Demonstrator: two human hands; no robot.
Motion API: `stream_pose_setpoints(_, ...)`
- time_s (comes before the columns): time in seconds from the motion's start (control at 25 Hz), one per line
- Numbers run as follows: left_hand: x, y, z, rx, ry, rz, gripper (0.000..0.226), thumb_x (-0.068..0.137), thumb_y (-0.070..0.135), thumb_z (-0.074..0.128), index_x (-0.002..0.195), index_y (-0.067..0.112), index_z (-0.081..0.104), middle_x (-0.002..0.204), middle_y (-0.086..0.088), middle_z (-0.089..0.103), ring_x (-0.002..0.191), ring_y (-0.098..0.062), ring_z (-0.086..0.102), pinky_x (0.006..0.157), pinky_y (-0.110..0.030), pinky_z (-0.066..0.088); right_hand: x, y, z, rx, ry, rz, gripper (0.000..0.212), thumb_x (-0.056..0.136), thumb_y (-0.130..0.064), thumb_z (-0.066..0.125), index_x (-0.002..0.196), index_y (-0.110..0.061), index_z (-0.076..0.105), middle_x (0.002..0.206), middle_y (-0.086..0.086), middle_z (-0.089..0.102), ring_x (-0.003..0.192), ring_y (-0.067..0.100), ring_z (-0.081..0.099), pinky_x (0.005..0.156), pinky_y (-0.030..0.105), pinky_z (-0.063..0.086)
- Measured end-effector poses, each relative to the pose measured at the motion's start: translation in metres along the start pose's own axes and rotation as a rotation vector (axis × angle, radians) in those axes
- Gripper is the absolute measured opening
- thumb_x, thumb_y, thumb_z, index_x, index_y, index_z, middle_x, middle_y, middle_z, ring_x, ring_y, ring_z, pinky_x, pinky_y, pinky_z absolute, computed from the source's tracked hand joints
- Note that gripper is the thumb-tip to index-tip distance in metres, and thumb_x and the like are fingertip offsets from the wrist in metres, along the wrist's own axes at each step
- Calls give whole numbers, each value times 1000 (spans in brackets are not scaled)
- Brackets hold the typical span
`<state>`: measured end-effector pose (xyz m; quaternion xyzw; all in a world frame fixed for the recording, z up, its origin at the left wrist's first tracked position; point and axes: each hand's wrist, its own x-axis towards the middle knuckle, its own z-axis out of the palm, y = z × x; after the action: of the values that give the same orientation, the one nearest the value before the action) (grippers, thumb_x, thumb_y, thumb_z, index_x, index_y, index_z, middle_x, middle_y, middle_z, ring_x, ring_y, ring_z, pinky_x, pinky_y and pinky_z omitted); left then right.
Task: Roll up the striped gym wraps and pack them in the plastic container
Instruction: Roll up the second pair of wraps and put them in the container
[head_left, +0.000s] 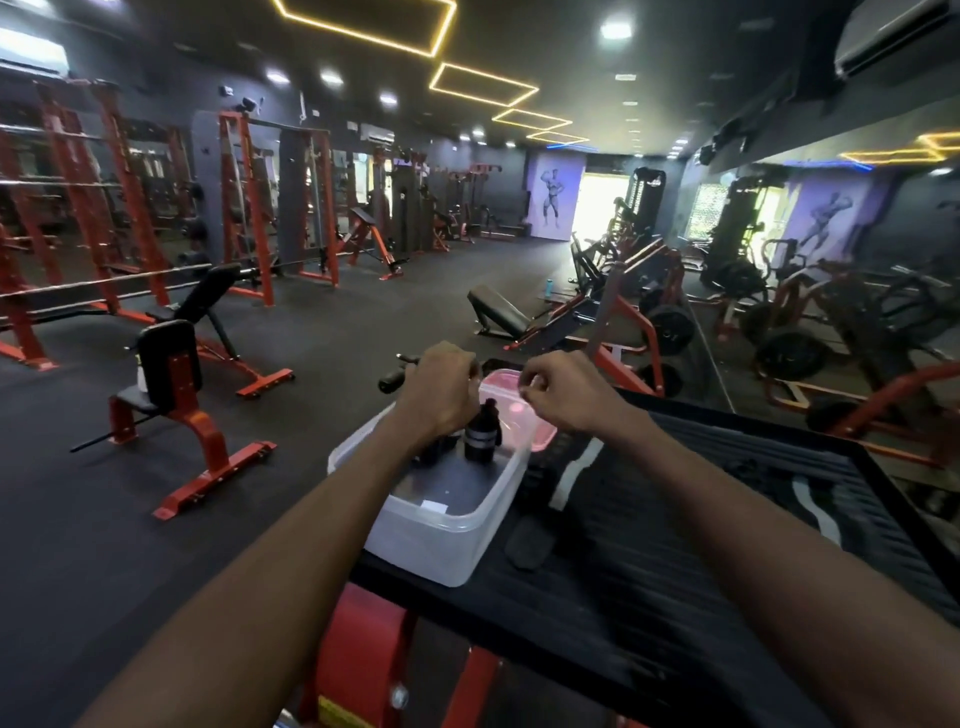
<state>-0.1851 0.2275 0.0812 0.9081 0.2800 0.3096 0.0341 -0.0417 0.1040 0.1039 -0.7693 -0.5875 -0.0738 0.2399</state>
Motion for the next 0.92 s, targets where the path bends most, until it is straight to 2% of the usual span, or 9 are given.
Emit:
stream_pose_setpoints(0.16, 13, 51, 15, -55, -75, 149, 22, 87, 24, 53, 94, 17, 72, 102, -10, 73, 99, -34, 65, 87, -46, 51, -40, 71, -33, -185, -4, 304, 19, 86, -33, 62, 93, -21, 75, 97, 7, 67, 93, 24, 63, 86, 39, 55)
stream_pose_setpoints(0.32, 14, 95, 37, -103, -163, 221, 22, 88, 22, 51, 92, 17, 72, 98, -9, 73, 93, -31, 65, 79, -40, 52, -74, 132, -47, -367, -262, 596, 40, 73, -44, 62, 108, -25, 62, 120, 12, 61, 110, 36, 59, 94, 48, 52)
stream_pose_setpoints(0.44, 12, 113, 54, -101, -249, 236, 22, 85, 20, 50, 90, 17, 71, 100, -10, 72, 96, -33, 64, 82, -45, 53, -88, 154, -39, -439, -405, 695, 59, 75, -50, 64, 129, -30, 54, 139, 11, 48, 128, 41, 48, 105, 54, 41)
stream_pose_setpoints(0.52, 9, 120, 62, -103, -300, 244, 22, 84, 19, 49, 88, 17, 70, 99, -10, 71, 96, -34, 63, 84, -48, 53, -96, 166, -31, -456, -442, 738, 56, 79, -49, 64, 130, -29, 50, 142, 11, 42, 130, 43, 46, 104, 55, 40)
stream_pose_setpoints(0.6, 6, 124, 68, -100, -325, 259, 21, 85, 18, 49, 88, 16, 70, 99, -11, 71, 95, -34, 63, 84, -48, 53, -101, 178, -23, -412, -473, 737, 46, 83, -40, 63, 124, -23, 50, 137, 13, 42, 122, 40, 52, 101, 49, 47)
stream_pose_setpoints(0.68, 5, 123, 71, -109, -343, 256, 21, 84, 18, 49, 87, 17, 69, 100, -10, 71, 95, -34, 63, 86, -49, 53, -103, 183, -18, -374, -438, 696, 34, 86, -29, 62, 117, -18, 54, 131, 16, 45, 112, 37, 57, 93, 44, 52)
stream_pose_setpoints(0.8, 6, 115, 75, -123, -350, 237, 21, 84, 19, 49, 87, 17, 70, 97, -9, 71, 94, -32, 63, 86, -50, 53, -99, 175, -20, -343, -285, 623, 20, 85, -24, 65, 103, -16, 61, 117, 15, 60, 102, 33, 62, 83, 40, 54)
stream_pose_setpoints(0.92, 12, 100, 74, -203, -321, 201, 22, 86, 15, 51, 91, 14, 73, 96, -9, 73, 91, -29, 66, 83, -44, 56, -82, 151, -29, -137, -116, 606, 11, 81, -21, 70, 90, -16, 68, 98, 10, 71, 87, 25, 65, 73, 31, 51)
